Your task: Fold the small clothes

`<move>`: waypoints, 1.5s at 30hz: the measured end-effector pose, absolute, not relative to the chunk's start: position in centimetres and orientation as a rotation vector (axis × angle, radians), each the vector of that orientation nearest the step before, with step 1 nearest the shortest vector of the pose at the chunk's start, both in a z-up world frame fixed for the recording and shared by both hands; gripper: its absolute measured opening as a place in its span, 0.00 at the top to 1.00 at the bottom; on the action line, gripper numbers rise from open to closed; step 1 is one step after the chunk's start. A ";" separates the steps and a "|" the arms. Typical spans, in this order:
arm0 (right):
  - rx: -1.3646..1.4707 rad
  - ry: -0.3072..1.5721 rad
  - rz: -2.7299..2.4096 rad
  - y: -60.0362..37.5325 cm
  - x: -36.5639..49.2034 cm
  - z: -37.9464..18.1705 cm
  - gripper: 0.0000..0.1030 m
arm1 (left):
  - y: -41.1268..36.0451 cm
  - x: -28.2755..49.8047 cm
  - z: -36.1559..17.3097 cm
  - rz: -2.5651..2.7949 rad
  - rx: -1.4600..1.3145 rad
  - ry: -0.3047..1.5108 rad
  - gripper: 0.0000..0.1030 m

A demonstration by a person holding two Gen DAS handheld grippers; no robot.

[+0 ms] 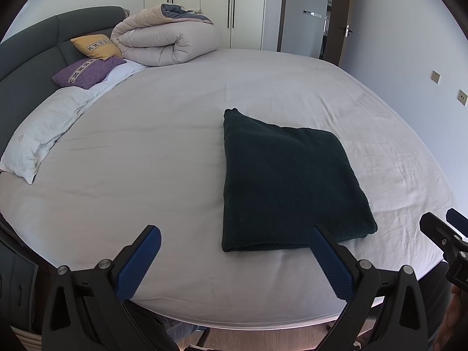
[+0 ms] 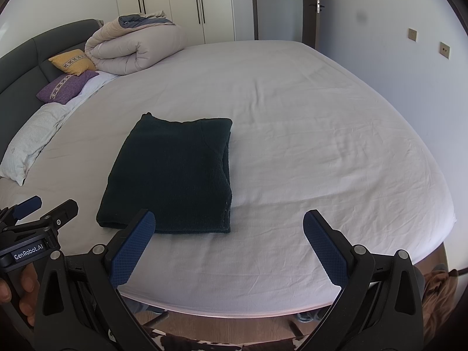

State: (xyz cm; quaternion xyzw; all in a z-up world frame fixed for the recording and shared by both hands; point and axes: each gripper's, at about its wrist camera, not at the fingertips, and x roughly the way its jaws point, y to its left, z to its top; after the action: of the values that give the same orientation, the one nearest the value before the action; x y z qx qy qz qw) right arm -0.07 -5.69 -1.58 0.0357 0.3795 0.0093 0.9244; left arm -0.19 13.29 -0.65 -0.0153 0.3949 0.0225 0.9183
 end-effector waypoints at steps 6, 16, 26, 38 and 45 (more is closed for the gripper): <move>0.074 0.782 0.019 -5.6 -0.1 -1.9 0.00 | 13.3 -0.2 -0.6 0.046 -0.031 0.812 0.00; 0.076 0.785 0.019 -5.7 -0.1 -2.2 0.00 | 13.3 -0.2 -0.7 0.045 -0.029 0.814 0.00; 0.077 0.786 0.019 -5.7 0.0 -2.1 0.00 | 13.2 0.0 -1.1 0.042 -0.029 0.820 0.00; 0.079 0.793 0.023 -5.6 0.0 -2.3 0.00 | 13.5 0.2 -1.2 0.040 -0.032 0.831 0.00; 0.079 0.796 0.024 -5.6 0.1 -2.3 0.00 | 13.7 0.4 -1.3 0.042 -0.034 0.838 0.00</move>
State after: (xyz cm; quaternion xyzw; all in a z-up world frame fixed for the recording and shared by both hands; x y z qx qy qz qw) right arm 0.12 -5.58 -2.31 0.0384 0.3872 0.0117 0.9211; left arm 0.36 13.73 -1.31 -0.0166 0.4068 0.0204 0.9131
